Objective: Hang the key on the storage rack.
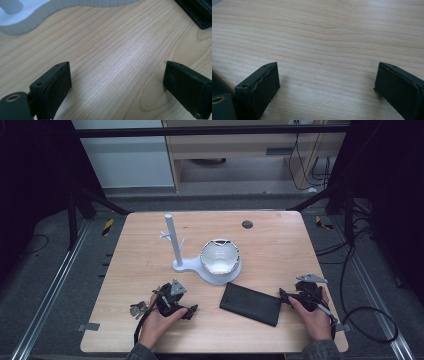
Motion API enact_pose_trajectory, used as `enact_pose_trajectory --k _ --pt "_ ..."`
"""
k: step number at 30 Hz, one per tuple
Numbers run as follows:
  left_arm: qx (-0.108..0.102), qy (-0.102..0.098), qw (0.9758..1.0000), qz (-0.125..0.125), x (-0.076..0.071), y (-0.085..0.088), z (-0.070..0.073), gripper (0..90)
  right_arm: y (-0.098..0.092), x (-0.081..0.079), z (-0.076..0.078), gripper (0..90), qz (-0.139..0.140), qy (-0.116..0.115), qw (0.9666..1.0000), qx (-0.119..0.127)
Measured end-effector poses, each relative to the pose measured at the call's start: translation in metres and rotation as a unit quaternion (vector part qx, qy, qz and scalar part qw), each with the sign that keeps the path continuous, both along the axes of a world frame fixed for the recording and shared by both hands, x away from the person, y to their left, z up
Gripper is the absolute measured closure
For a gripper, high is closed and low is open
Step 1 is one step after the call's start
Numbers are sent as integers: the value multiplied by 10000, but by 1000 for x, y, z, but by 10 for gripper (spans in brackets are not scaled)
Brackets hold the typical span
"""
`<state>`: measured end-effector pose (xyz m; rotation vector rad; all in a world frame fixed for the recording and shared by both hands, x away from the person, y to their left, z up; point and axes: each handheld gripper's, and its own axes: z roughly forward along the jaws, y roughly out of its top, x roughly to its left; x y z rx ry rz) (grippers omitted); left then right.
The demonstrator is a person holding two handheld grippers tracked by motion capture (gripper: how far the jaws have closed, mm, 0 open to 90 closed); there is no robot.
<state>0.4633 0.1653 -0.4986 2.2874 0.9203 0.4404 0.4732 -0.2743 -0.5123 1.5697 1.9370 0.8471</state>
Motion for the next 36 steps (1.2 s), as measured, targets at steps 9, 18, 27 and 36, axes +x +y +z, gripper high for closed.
enact_pose_trajectory --k 9,18,27,36 --pt "385 19 9988 -299 0 15 34 138 0 0 0 56 15 2 10000 -1" --pt "1140 233 9931 -163 -4 75 55 100 0 -1 0 56 65 -10 10000 -8" --pt "1402 670 9876 -209 -15 109 44 150 1 -1 0 55 56 -15 10000 -1" --pt "1404 867 9859 -283 -11 119 41 414 1 -2 0 55 61 -15 10000 -12"
